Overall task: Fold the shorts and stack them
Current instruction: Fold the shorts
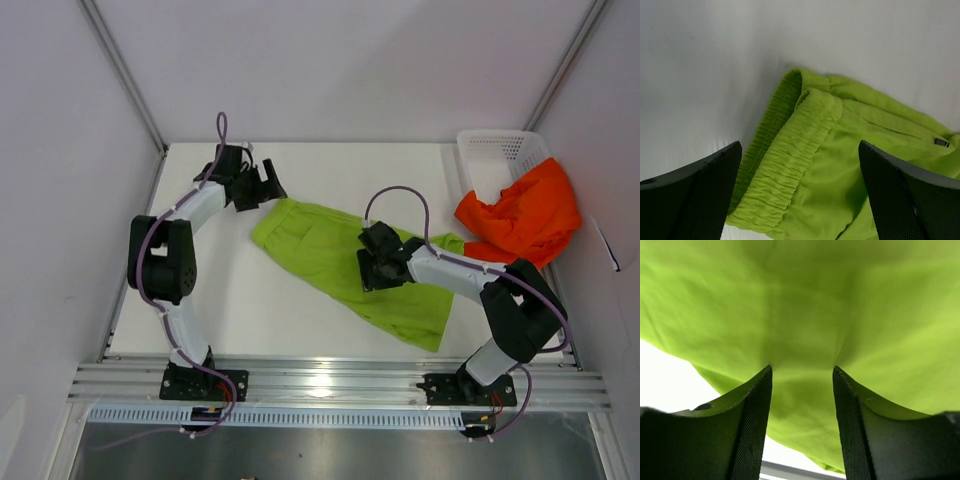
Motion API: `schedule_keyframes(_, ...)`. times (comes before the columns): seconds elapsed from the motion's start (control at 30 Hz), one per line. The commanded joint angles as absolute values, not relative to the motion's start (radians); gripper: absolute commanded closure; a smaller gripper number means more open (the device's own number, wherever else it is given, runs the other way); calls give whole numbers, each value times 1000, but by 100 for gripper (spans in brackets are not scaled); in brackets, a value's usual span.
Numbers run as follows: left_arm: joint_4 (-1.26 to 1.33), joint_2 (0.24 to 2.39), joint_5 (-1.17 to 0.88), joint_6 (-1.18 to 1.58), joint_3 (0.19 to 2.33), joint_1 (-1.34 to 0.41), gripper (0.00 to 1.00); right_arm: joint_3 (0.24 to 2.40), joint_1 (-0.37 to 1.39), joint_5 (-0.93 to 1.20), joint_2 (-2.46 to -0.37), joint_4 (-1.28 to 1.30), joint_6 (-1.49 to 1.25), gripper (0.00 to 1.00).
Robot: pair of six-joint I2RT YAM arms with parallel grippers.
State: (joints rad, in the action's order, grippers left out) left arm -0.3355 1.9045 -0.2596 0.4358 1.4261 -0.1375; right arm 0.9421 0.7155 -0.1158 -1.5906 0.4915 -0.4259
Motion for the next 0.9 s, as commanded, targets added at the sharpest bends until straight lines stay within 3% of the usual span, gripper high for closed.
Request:
schedule_keyframes(0.0,-301,1927,-344,380,1382,-150,1,999,686,-87,-1615,485,-393,46)
schedule_keyframes(0.23,-371,2045,-328,342,1486,-193,1,1003,650,-61,-1615,472,-387,46)
schedule_keyframes(0.4,-499,2106,-224,307,1549,-238,14,1009,635,-48,-1606,472,-387,46)
schedule_keyframes(0.5,-572,2152,-143,324,1634,-259,27,1019,634,-52,-1601,482,-379,46)
schedule_keyframes(0.53,-580,2155,-121,328,1640,-264,39,1020,632,-54,-1598,485,-380,47)
schedule_keyframes(0.73,-664,2184,-48,325,1677,-287,83,1026,630,-77,-1601,503,-362,50)
schedule_keyframes(0.87,-612,2076,29,368,1536,-281,92,1046,630,-80,-1631,514,-350,50)
